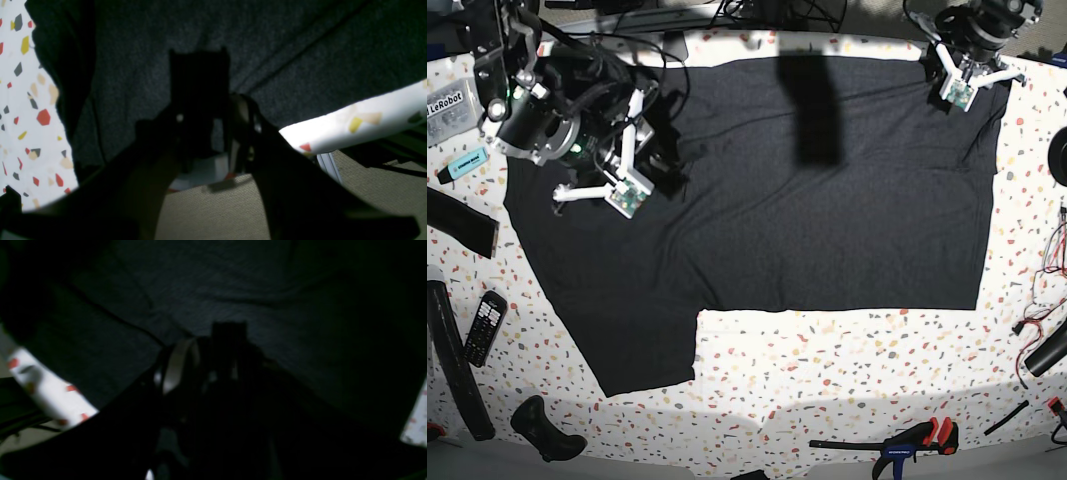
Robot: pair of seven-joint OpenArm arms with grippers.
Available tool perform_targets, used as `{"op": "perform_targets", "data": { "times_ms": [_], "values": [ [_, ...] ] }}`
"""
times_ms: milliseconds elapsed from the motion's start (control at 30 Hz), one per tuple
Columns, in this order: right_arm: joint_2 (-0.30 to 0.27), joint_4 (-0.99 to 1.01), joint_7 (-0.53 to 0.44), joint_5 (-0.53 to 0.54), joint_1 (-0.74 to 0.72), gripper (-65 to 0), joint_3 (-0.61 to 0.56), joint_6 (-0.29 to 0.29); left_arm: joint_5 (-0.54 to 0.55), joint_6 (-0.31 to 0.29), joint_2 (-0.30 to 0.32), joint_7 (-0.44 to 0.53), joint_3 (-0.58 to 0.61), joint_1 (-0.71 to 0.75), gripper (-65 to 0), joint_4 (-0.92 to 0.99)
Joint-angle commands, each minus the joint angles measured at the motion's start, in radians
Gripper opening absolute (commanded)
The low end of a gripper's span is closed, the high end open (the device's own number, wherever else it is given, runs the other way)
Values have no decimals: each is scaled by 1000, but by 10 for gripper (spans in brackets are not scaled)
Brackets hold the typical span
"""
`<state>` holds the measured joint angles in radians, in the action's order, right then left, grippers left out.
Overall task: Fold the T-shirt properly
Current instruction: 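Move the right gripper along the shirt side toward the hem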
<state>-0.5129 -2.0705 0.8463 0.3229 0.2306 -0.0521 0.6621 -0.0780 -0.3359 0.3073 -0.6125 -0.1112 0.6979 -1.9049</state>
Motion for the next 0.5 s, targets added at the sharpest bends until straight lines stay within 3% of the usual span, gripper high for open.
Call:
{"op": "perform_targets", "data": {
  "times_ms": [0, 100, 233, 333, 467],
  "values": [
    [-11, -19, -24, -5, -9, -395, 8, -18, -44, 26, 12, -60, -8, 12, -495, 2],
    [-11, -19, -3, -12, -9, -395, 8, -54, -44, 26, 12, -60, -8, 12, -495, 2],
    [-11, -15, 32, -29, -9, -395, 15, -59, -44, 26, 11, -60, -8, 12, -495, 2],
    [-11, 23, 50, -81, -31, -395, 22, -133, -44, 26, 12, -60, -8, 12, -495, 2],
    [-10, 151, 175, -77, -87, -395, 22, -215, -44, 27, 12, -60, -8, 11, -495, 2]
  ]
}}
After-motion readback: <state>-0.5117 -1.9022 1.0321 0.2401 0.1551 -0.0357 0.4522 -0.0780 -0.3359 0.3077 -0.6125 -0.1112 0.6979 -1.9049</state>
